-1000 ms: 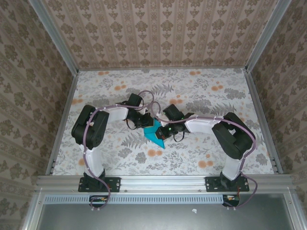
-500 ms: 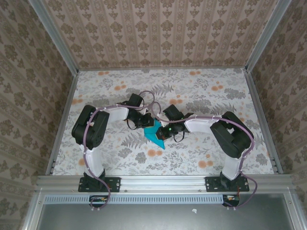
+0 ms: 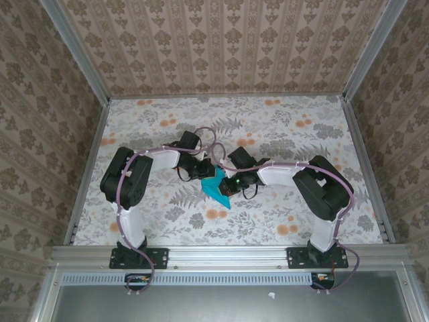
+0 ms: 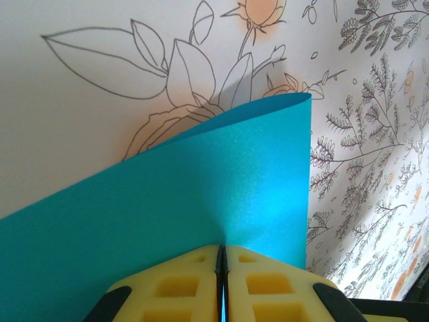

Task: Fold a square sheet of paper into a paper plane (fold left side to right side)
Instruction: Third fold the triangle at the center of the table.

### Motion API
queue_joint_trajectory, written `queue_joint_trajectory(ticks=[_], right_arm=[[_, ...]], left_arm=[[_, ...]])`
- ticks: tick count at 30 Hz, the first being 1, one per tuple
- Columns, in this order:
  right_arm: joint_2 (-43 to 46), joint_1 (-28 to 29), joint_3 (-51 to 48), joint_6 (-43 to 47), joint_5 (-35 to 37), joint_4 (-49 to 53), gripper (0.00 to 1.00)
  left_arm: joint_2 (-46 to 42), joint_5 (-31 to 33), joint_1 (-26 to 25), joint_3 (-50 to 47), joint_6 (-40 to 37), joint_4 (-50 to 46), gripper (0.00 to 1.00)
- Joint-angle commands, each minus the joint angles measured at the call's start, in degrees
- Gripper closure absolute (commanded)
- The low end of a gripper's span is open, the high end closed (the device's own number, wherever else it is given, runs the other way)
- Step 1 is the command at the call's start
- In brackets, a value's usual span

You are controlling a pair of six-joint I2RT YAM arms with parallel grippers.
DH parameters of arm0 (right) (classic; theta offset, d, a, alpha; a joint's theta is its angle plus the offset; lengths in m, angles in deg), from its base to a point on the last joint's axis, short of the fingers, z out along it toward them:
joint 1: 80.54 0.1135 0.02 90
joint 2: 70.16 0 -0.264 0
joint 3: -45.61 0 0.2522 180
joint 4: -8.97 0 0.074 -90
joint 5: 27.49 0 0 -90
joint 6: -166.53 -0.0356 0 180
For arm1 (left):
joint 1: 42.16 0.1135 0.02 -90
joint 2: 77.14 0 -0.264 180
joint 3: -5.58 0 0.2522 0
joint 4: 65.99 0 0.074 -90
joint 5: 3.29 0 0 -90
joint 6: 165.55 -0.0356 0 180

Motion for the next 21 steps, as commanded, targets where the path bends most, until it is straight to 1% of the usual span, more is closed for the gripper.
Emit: queue_joint_trajectory(ticks=[1, 21], right_arm=[[-0.98, -0.49, 0.93, -0.81, 1.15, 0.94, 1.0], [-3.57, -0.5, 3.06, -0.03, 1.57, 4.61, 1.0]], left_arm=[[0.94, 1.63, -0.54, 0.47, -1.49, -3.11, 0.89], [0.79, 1.55, -0.72, 0.79, -1.64, -3.12, 0.89]])
